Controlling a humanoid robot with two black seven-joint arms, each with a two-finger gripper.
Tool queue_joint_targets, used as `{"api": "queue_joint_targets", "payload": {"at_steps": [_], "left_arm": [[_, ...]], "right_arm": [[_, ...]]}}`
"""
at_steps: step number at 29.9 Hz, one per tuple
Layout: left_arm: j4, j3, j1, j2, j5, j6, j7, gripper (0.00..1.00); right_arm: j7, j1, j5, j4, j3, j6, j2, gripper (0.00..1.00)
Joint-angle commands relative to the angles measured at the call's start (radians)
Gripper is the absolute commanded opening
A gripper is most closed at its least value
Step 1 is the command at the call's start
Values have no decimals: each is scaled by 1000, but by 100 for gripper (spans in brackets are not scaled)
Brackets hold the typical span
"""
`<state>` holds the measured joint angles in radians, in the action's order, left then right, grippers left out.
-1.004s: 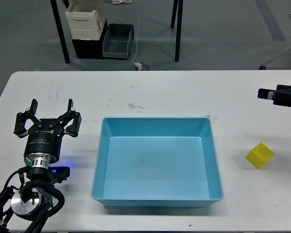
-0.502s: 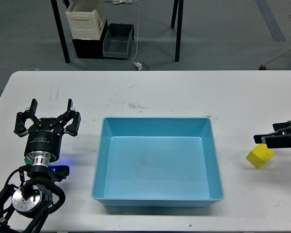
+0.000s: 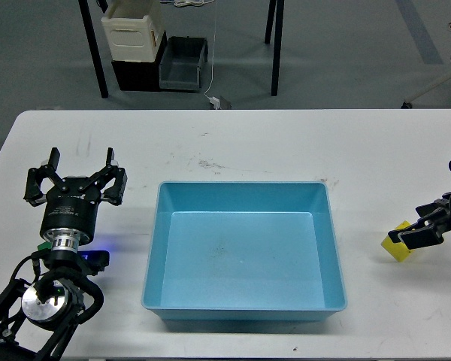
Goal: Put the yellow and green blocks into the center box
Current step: 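Lower the right gripper and close it on the yellow cube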
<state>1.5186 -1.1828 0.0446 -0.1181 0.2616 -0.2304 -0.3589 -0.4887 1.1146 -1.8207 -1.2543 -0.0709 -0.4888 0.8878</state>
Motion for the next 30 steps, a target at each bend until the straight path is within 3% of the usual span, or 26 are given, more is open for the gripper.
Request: {"api": "queue_joint_targets", "payload": {"at_steps": [1, 14, 16, 17, 20, 30], "left_arm": [[0, 0, 0, 0, 1, 0, 0, 100], [0, -4, -5, -2, -1, 0, 0, 100], [0, -8, -8, -2, -1, 0, 0, 100], [0, -8, -8, -2, -1, 0, 0, 100], [-5, -8, -8, -2, -1, 0, 0, 100], [-6, -9, -9, -2, -1, 0, 0, 100]], "right_arm": [[0, 8, -2, 33, -30, 0, -29, 98], [0, 2, -2, 104, -78, 0, -93, 97], [0, -1, -2, 105, -78, 0, -93, 93], [0, -2, -2, 105, -78, 0, -93, 90], [0, -6, -3, 114, -79, 0, -93, 61], [0, -9, -2, 171, -92, 0, -92, 21]]}}
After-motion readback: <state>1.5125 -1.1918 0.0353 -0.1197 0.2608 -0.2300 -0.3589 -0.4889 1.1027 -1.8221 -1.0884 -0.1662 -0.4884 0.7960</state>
